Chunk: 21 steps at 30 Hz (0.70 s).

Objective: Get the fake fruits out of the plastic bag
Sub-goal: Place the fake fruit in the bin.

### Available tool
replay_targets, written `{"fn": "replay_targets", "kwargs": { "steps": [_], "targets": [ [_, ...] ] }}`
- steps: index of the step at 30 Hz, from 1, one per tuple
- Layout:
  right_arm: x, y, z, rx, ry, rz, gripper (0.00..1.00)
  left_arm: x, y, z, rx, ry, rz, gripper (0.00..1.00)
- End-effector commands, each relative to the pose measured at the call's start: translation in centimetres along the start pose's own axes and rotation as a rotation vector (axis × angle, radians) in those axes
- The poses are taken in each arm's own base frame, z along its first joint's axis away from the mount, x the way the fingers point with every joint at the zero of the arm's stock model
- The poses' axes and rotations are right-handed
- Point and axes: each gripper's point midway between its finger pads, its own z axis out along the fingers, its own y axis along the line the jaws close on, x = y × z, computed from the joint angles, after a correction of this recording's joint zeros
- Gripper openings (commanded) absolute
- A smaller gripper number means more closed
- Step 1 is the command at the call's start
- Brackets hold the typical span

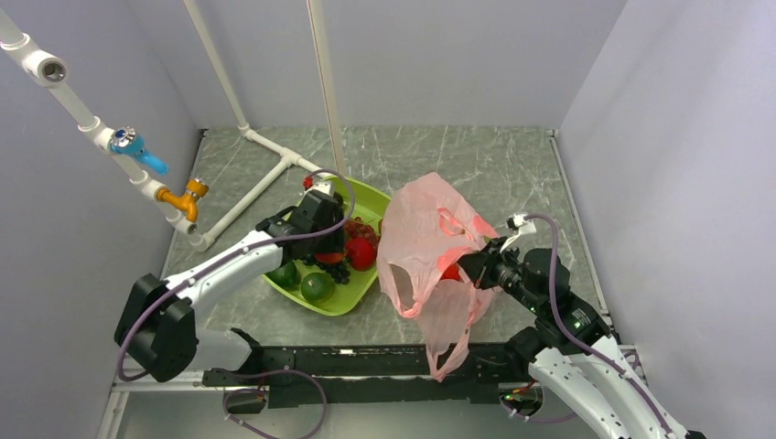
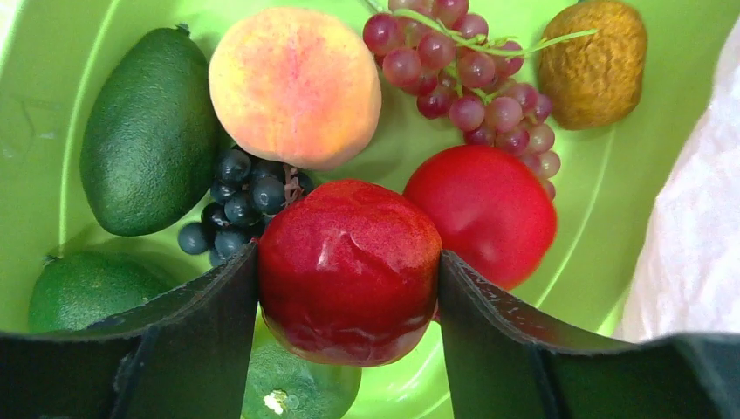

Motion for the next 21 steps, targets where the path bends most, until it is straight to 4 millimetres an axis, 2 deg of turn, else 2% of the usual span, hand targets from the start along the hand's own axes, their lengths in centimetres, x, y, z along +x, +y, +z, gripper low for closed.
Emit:
{"fn": "replay_targets", "kwargs": {
  "steps": [1, 4, 5, 9, 14, 17, 21],
  "targets": [
    [0.4, -0.2, -0.8, 0.017, 0.006, 0.055, 0.00, -2.6, -1.2, -0.9, 0.039, -0.048, 0.006, 0.72],
    [1.1, -0.8, -0.8, 0.043, 0.011, 0.106, 0.00, -3.0, -1.3, -2.2, 0.071, -0.090, -0.014, 0.95],
    [1.5, -0.9, -0.7, 0.050, 0.019, 0.118, 0.00, -3.2, -1.5, -2.8, 0.092, -0.104, -0.014, 0.99],
    [1.9, -1.1, -0.5, 0.061, 0.034, 0.140, 0.00, -3.9, -2.0, -5.1, 0.161, -0.149, -0.012, 0.99],
    [0.4, -1.1, -0.6, 0.086, -0.005, 0.142, 0.00, -3.4, -2.3, -7.8, 0.229, -0.139, -0.016, 0.99],
    [-0.3, -0.7, -0.5, 0.077, -0.011, 0.133, 0.00, -2.1, -4.1, -9.8, 0.391, -0.126, -0.009, 0.98],
    [-0.8, -0.3, 0.0, 0.065, -0.021, 0.135, 0.00, 0.5, -7.1, -12.5, 0.660, -0.076, -0.009, 0.93]
  ]
}}
